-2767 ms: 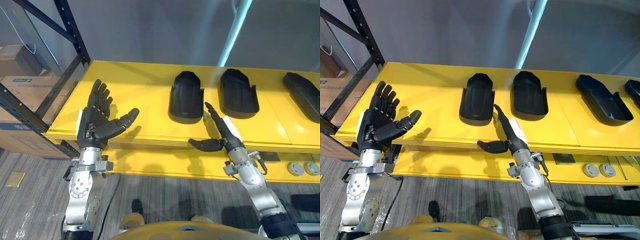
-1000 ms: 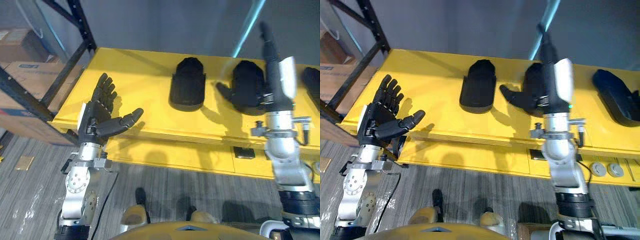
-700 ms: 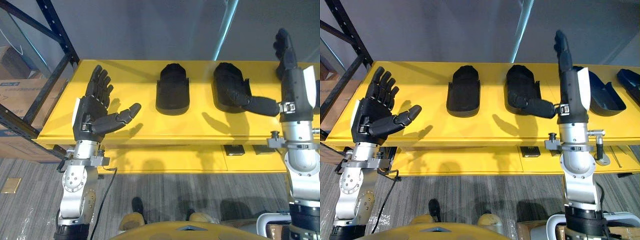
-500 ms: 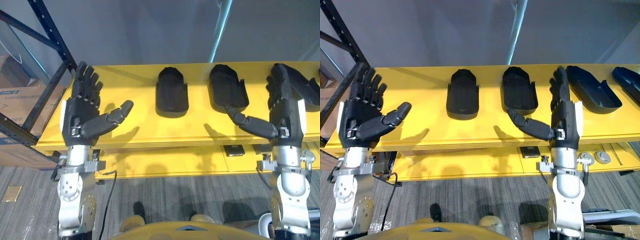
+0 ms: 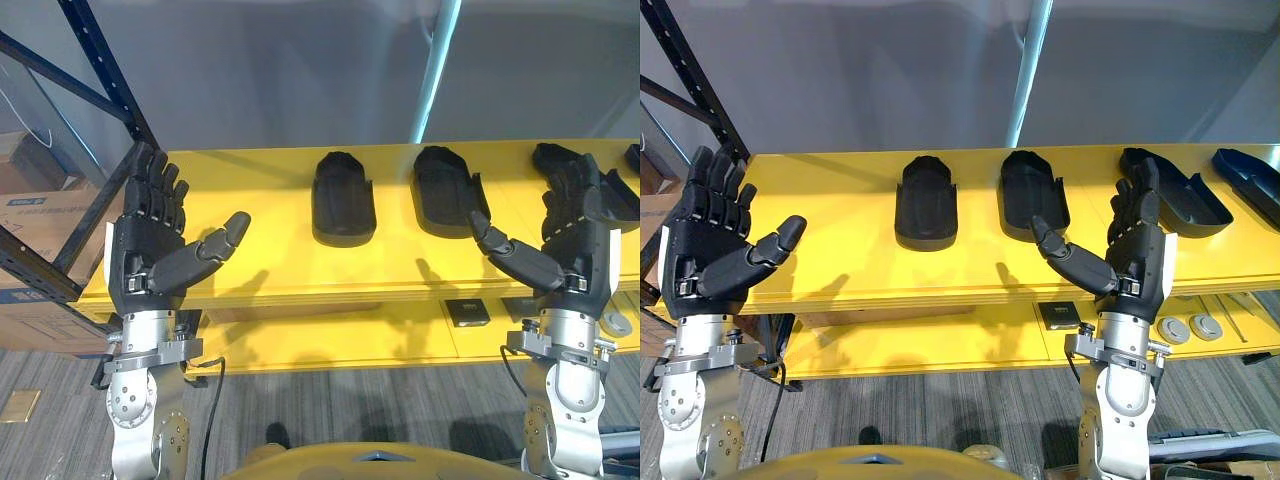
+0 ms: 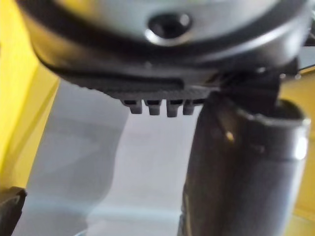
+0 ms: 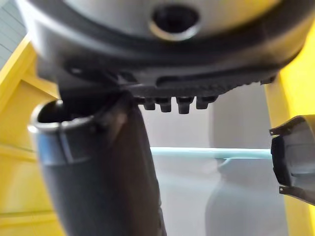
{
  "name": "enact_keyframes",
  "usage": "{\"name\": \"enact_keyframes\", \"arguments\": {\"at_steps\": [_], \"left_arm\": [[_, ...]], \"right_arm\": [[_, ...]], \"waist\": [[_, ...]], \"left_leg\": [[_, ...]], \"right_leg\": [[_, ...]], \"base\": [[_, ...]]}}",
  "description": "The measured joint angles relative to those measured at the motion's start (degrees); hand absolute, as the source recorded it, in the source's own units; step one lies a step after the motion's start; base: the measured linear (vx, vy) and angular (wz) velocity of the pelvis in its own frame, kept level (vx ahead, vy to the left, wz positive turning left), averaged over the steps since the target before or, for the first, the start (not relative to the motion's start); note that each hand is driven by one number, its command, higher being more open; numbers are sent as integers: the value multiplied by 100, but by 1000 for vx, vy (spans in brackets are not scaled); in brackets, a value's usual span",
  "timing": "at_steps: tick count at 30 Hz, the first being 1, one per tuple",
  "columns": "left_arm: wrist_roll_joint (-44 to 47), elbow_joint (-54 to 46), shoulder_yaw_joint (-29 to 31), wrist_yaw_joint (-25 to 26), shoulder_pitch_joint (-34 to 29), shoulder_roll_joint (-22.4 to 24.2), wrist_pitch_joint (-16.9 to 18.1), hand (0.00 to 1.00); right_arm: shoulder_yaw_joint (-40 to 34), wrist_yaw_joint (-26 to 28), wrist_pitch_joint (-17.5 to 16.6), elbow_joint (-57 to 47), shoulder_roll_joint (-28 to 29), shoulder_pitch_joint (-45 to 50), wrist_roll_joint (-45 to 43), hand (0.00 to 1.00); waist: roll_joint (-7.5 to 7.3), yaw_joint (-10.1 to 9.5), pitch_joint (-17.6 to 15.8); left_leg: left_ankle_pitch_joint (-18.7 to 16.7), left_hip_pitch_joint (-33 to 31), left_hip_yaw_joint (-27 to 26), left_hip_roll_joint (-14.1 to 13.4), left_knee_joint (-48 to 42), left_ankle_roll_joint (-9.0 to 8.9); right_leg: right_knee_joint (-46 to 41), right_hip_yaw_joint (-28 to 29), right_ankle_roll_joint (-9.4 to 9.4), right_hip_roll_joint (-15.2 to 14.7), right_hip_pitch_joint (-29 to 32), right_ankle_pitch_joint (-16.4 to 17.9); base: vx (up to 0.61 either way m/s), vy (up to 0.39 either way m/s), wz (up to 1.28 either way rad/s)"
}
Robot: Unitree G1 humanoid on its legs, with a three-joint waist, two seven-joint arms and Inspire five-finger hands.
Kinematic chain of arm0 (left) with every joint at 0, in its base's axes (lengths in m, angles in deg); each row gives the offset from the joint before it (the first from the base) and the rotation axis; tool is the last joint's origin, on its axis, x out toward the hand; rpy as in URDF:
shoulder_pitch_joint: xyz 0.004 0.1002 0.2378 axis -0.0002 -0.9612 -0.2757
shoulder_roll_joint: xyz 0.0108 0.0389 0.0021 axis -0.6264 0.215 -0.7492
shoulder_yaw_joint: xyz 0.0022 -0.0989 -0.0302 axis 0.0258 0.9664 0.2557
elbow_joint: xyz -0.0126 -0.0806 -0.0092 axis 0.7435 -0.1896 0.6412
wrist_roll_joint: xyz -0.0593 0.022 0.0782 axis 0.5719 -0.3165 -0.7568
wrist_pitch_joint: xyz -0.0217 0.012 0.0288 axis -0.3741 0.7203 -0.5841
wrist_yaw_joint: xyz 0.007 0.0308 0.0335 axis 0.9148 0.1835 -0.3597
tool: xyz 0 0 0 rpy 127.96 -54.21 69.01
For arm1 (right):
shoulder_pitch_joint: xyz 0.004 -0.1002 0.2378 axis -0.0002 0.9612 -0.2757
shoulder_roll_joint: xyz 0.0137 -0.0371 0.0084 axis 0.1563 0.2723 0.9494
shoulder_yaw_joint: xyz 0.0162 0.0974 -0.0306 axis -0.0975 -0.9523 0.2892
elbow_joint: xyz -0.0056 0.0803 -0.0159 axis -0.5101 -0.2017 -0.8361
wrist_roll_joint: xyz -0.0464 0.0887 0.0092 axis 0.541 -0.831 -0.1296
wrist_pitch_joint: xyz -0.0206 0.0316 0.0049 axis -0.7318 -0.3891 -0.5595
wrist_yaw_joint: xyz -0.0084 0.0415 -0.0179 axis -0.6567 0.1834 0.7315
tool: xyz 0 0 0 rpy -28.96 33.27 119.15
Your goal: Walk over and take three plastic housings, then place them on the shelf
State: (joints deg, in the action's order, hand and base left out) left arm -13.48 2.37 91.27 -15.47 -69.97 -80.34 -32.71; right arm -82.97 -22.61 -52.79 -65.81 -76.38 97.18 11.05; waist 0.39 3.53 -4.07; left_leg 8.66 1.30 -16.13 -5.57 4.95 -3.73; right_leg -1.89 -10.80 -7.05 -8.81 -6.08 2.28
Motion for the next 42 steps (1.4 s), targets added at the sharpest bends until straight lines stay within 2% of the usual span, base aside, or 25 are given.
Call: {"name": "enact_keyframes", "arguments": {"at_steps": [3,5,9,14,16,21,28,38,42], "left_arm": [[-2,4,-276,87,0,-9,19,100],[-5,9,-516,159,12,-28,83,100],[-66,63,-919,313,18,-77,131,100],[-214,376,-946,325,47,-245,136,100],[-211,408,-940,301,49,-273,132,100],[-208,411,-755,71,175,-290,125,100],[-207,767,-666,-193,302,-385,125,100],[-208,810,-597,-230,334,-525,124,100],[-210,811,-597,-228,396,-525,124,100]], "right_arm": [[205,37,0,1,1,111,-195,100],[464,108,-2,1,2,106,-285,100],[804,151,29,27,-28,-25,-286,100],[769,294,77,43,-163,-339,-414,100],[672,425,148,46,-227,-435,-497,100],[563,864,483,352,-584,-699,-789,100],[525,1318,908,1351,-792,-1179,-1104,100],[530,1673,924,1620,-792,-1290,-1198,100],[534,1882,1037,1719,-794,-1307,-1232,100]], "waist": [[0,-4,-44],[13,-6,-205],[16,-45,-336],[-31,-96,-363],[-38,-118,-359],[-51,-150,-359],[-53,-189,-362],[-135,-186,-432],[-115,-186,-493]], "left_leg": [[10,-2,22,9,-2,13],[0,1,23,7,15,-9],[8,-109,26,3,17,17],[32,-125,19,3,16,5],[71,-164,33,4,14,57],[117,-186,159,6,15,65],[143,-225,269,-11,17,55],[192,-305,324,-14,15,80],[200,-294,332,-18,15,81]], "right_leg": [[-44,11,3,2,-1,1],[-103,33,59,2,37,52],[-156,107,37,10,185,63],[-168,134,64,15,203,54],[-193,129,69,19,203,47],[-209,7,57,33,157,36],[-205,-86,115,60,136,83],[-268,-90,133,80,207,89],[-301,-91,145,82,206,101]], "base": [[0,0,3],[0,0,0],[-30,18,0],[19,1,0],[58,-8,5],[30,-7,12],[-22,8,8],[-3,5,3],[0,0,0]]}}
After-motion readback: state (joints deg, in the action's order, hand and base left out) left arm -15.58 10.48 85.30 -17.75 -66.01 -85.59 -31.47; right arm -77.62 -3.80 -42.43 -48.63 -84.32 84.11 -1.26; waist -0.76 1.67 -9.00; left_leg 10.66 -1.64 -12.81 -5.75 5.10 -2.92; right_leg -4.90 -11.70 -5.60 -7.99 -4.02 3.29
